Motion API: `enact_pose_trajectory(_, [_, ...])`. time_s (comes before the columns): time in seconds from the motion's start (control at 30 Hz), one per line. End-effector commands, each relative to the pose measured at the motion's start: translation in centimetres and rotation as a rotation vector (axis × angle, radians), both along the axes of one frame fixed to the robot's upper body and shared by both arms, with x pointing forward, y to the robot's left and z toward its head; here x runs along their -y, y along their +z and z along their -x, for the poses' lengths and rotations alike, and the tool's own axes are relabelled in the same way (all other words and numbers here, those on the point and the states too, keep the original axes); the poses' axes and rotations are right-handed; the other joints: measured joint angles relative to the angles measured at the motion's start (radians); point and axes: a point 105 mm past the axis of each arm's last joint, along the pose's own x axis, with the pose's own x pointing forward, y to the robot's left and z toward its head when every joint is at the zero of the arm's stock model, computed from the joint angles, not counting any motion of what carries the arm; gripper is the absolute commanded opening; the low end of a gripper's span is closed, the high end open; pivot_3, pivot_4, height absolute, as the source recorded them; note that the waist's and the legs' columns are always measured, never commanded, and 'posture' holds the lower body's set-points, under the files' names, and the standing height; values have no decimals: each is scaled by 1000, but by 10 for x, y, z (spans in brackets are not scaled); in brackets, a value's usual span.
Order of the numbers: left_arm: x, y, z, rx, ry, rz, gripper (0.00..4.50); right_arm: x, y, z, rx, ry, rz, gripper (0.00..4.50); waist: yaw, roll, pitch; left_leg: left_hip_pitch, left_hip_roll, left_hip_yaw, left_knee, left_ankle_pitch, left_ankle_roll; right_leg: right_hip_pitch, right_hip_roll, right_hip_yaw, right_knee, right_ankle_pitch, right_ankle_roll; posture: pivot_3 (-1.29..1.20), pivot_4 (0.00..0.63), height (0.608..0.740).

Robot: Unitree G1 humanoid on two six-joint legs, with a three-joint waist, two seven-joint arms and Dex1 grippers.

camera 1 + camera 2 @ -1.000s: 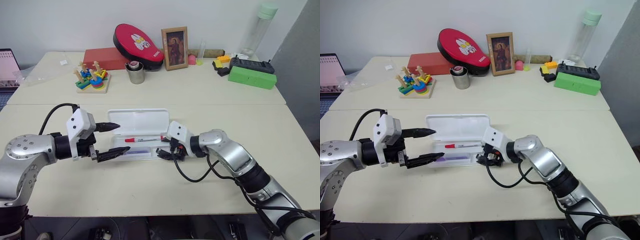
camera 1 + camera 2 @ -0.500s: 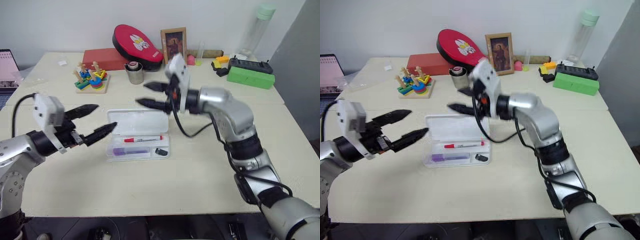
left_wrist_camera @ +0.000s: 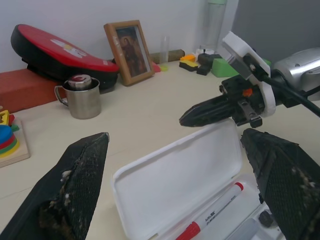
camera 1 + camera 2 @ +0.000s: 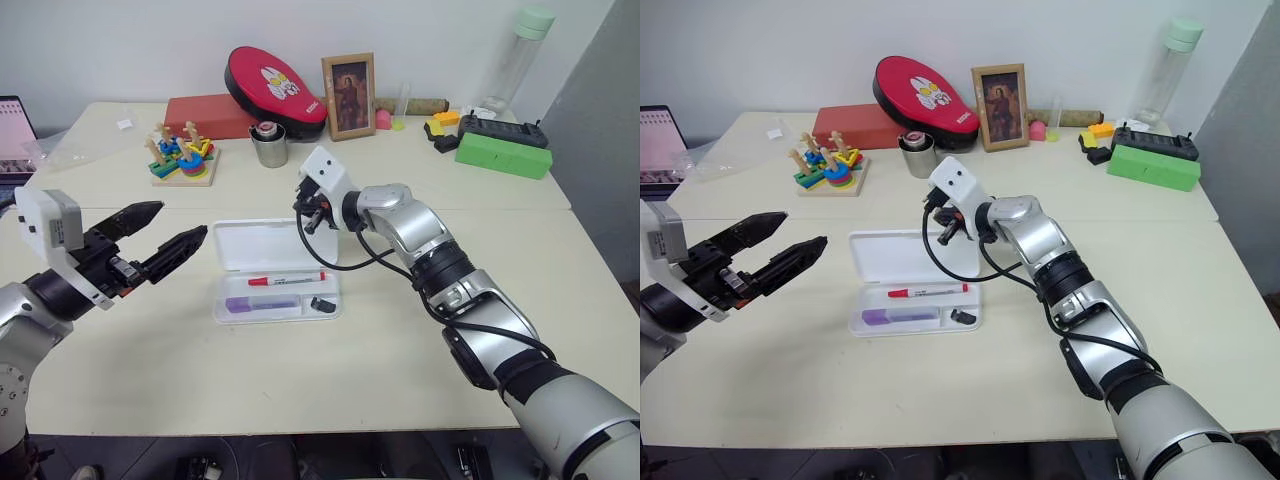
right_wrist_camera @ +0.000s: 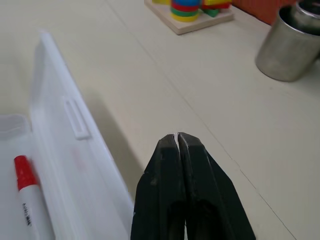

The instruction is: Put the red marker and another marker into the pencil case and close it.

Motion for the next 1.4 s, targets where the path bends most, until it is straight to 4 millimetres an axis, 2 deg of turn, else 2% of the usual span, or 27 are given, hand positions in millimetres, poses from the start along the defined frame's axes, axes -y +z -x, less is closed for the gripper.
enact_pose_trajectory(0.03, [9,4,10,10,-68,-59,4500,-7,-5,35,51,224,85,62,0,0,0,0,0,0,0,0,0,1,0,0,0,0,0,0,150,740])
enact_pose_trajectory(0.1, [14,-4,15,-37,-118,-88,4500,-7,-9,62,65,361,99,62,1,-1,-1,0,0,0,0,0,0,1,0,0,0,0,0,0,150,740])
enact_pose_trajectory(0.17, [16,-8,18,-60,-144,-100,4500,-4,-13,76,63,419,117,62,0,-1,0,1,0,0,0,0,0,1,0,0,0,0,0,0,150,740])
enact_pose_trajectory(0.43, [20,-20,21,-127,-200,-153,4500,6,-66,83,0,390,280,62,0,0,0,1,0,0,1,0,0,1,0,0,0,0,1,0,150,740])
enact_pose_trajectory(0.63, [22,-26,20,-159,-204,-152,4500,11,-86,85,-41,378,324,62,0,-1,0,1,0,0,1,0,0,1,0,1,0,0,0,0,150,740])
enact_pose_trajectory(0.7, [23,-28,17,-164,-192,-151,4500,12,-80,85,-58,370,264,62,0,-1,-1,1,0,0,1,0,0,1,0,1,0,0,0,0,150,740])
enact_pose_trajectory(0.8, [12,-33,4,-167,-82,-155,4500,15,-51,82,-74,344,81,62,1,-1,-1,1,0,0,1,0,0,1,0,1,0,0,0,0,150,740])
enact_pose_trajectory(0.9, [-5,-38,-10,-171,39,-146,4500,31,-32,67,-86,248,-42,62,3,-1,0,1,0,0,1,0,0,1,0,1,0,0,0,0,150,740])
enact_pose_trajectory(0.93, [-15,-41,-16,-171,98,-139,4500,42,-30,61,-106,206,-61,62,3,-1,0,1,0,0,1,0,0,1,0,1,0,0,0,0,150,740])
enact_pose_trajectory(0.97, [-29,-47,-24,-176,182,-157,4500,60,-29,53,-121,153,-73,435,3,-1,0,1,0,0,1,0,0,1,0,1,0,0,0,0,150,740])
enact_pose_trajectory(1.0, [-42,-52,-30,-177,250,-178,4500,76,-28,48,-138,108,-84,540,7,-1,0,1,0,0,1,0,0,1,0,1,0,0,0,0,150,740])
enact_pose_trajectory(1.03, [-50,-55,-33,-177,292,-196,4500,86,-26,44,-148,80,-91,854,10,-1,0,1,0,0,1,0,0,1,0,0,0,0,0,0,150,740])
enact_pose_trajectory(1.1, [-61,-58,-38,-181,329,-188,4500,105,-22,39,-157,30,-109,1327,12,-1,0,1,0,0,1,0,0,1,0,1,-1,0,0,0,150,740])
enact_pose_trajectory(1.13, [-66,-58,-39,-178,343,-187,4500,119,-19,34,-154,-12,-116,1687,12,-1,0,1,0,0,1,0,0,1,0,1,-1,0,0,0,150,740])
enact_pose_trajectory(1.2, [-77,-57,-42,-173,364,-186,4500,145,-13,25,-136,-94,-122,2110,12,0,0,0,0,0,0,0,0,0,0,0,-1,0,0,0,150,740])
enact_pose_trajectory(1.33, [-93,-55,-45,-174,401,-227,4500,164,-8,22,-121,-156,-143,3250,8,0,0,0,0,1,0,0,0,0,0,1,-1,0,0,0,150,740])
enact_pose_trajectory(1.4, [-98,-47,-48,-153,407,-235,4500,169,-6,24,-117,-161,-160,3798,4,-1,0,0,0,1,0,0,0,0,0,1,-1,0,0,0,150,740])
